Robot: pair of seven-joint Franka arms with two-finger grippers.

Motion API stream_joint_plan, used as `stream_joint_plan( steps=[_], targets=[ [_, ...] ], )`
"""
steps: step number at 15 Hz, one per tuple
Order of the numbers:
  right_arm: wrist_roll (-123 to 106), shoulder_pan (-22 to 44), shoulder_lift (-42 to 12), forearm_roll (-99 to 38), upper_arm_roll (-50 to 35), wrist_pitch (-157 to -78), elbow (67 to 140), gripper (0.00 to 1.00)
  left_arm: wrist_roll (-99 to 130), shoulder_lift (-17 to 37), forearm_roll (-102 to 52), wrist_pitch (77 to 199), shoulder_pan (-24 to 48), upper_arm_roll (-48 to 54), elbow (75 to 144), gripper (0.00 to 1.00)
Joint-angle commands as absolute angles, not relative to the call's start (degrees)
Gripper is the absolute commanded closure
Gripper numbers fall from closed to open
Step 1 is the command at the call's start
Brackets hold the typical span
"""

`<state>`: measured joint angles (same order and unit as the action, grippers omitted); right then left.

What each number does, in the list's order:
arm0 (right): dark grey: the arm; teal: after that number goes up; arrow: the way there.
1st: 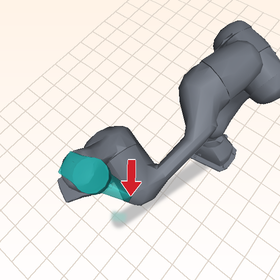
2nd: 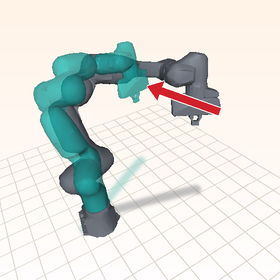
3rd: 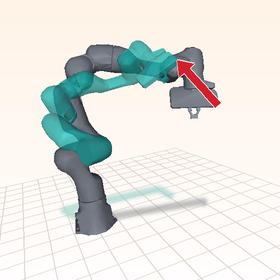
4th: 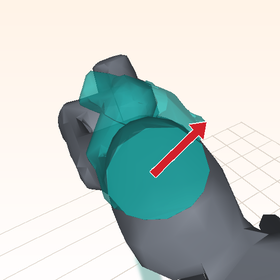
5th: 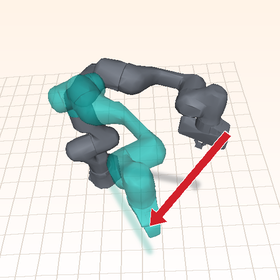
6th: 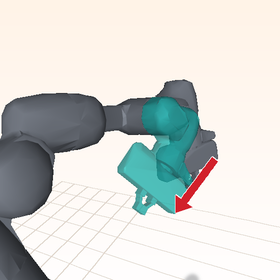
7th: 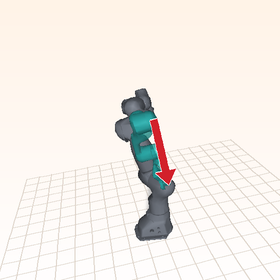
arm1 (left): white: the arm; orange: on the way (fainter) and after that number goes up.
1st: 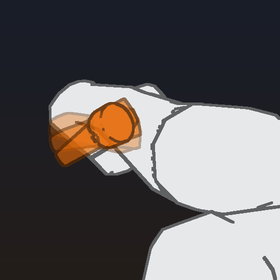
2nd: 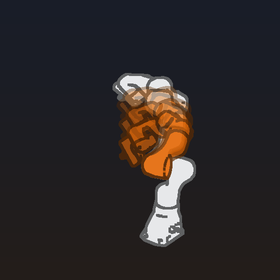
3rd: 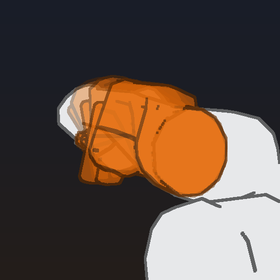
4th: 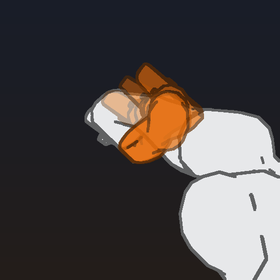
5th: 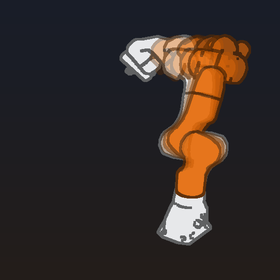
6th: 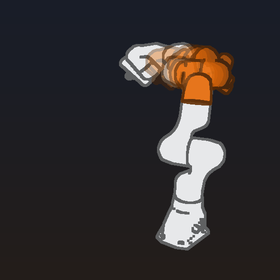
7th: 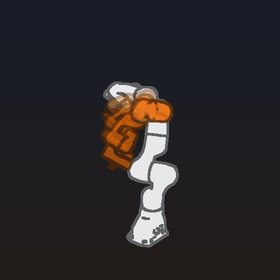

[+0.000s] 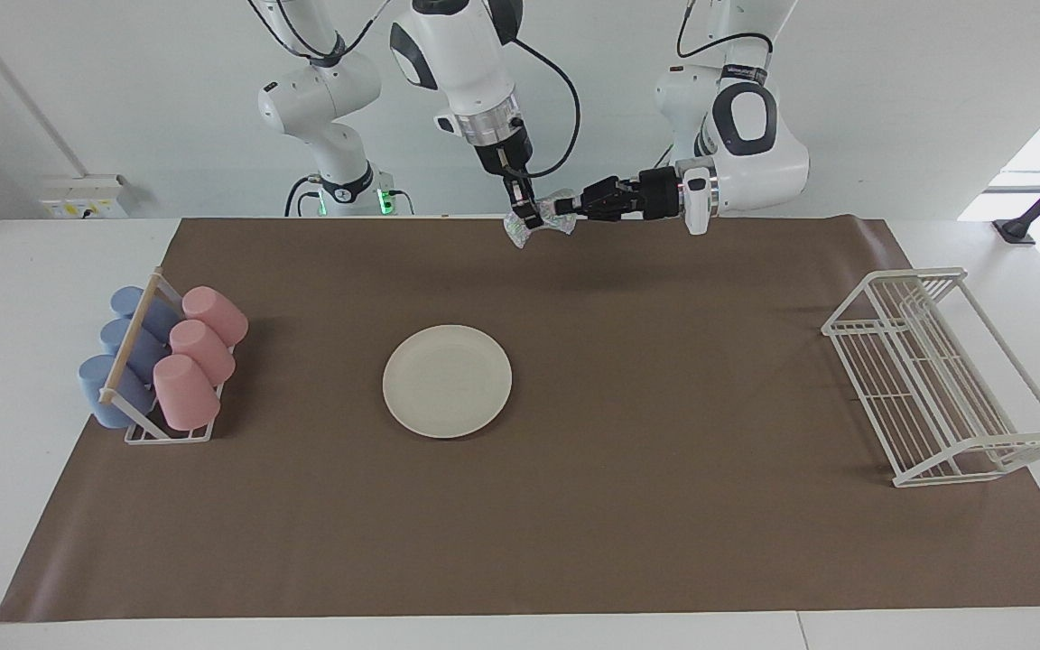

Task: Wipe plate with sponge

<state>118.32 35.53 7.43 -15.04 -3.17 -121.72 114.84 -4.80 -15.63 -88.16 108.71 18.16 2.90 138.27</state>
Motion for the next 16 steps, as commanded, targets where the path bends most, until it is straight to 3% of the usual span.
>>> stream_joint_plan(
  steps=[1,5,8,13,16],
  targets=[
    [115.9,34.8,7.9,-15.4,-3.3,-122.0,115.0,1.0,-4.1,-17.8,-88.5,108.7,18.9,2.1,139.9,0.0],
    [106.7,30.2,6.6,-15.3,-3.2,-123.4,115.8,1.0,-1.8,-17.5,-81.6,111.3,18.4,2.0,139.1,0.0],
    [94.0,25.7,0.8,-15.3,-3.2,-127.3,116.3,1.0,0.4,-17.4,-70.4,112.9,16.4,2.0,138.4,0.0],
    [84.8,23.8,-8.2,-15.3,-3.3,-146.6,123.0,1.0,3.8,-17.0,-53.7,112.5,12.4,2.1,135.5,0.0],
    [84.6,24.9,-13.5,-15.3,-3.3,-151.1,123.2,1.0,5.1,-16.7,-47.3,112.9,12.6,2.2,134.9,0.0]
  ],
)
